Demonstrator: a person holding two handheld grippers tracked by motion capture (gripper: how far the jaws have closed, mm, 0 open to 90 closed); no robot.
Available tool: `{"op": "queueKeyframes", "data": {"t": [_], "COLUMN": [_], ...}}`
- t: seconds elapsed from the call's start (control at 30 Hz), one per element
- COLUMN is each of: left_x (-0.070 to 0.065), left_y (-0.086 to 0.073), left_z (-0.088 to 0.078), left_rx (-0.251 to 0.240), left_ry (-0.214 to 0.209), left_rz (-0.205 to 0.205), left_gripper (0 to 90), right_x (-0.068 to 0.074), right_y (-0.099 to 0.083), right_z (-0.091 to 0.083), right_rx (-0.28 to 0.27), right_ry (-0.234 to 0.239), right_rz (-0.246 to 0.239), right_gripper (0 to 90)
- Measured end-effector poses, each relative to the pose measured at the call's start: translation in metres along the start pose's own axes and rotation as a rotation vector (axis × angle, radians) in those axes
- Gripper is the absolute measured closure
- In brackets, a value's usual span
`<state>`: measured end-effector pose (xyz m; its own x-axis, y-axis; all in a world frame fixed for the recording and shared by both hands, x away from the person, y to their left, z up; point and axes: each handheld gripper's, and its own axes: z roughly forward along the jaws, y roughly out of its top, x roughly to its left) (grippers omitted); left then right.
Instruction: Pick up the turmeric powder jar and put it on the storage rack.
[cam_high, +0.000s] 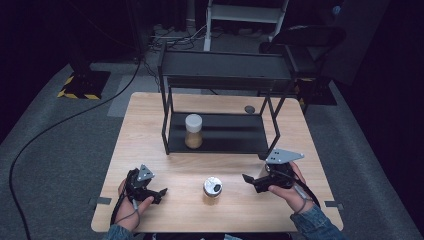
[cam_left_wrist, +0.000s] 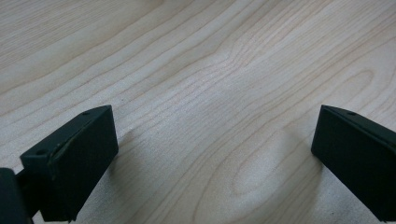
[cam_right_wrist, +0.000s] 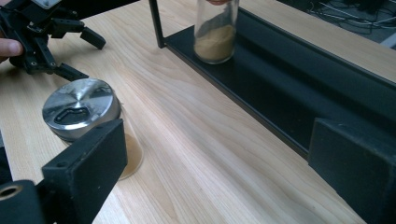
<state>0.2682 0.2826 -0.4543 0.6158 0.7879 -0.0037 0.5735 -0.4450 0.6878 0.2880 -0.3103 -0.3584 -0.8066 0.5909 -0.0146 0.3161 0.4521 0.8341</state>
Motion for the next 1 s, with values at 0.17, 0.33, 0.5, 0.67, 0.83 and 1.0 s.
{"op": "queueKeyframes", "data": {"t": [0.17,0.33,0.5,0.67,0.83,1.0], "left_x": [0.0,0.0,0.0,0.0,0.0,0.0], "left_y": [0.0,0.0,0.0,0.0,0.0,0.0], "left_z": [0.0,0.0,0.0,0.0,0.0,0.0], "left_rx": [0.0,0.0,0.0,0.0,0.0,0.0], "left_ry": [0.001,0.0,0.0,0.0,0.0,0.0], "left_rz": [0.0,0.0,0.0,0.0,0.0,0.0], "left_gripper": [0.4,0.4,0.4,0.4,0.4,0.4], "right_x": [0.005,0.01,0.015,0.019,0.024,0.029], "right_y": [0.003,0.005,0.008,0.009,0.009,0.009], "right_z": [0.008,0.015,0.023,0.03,0.038,0.047], "right_rx": [0.001,-0.004,-0.006,-0.007,-0.006,-0.008], "right_ry": [0.016,0.032,0.053,0.073,0.091,0.114], "right_rz": [-0.005,-0.003,-0.012,-0.023,-0.028,-0.035], "right_gripper": [4.4,4.4,4.4,4.2,4.2,4.2]}}
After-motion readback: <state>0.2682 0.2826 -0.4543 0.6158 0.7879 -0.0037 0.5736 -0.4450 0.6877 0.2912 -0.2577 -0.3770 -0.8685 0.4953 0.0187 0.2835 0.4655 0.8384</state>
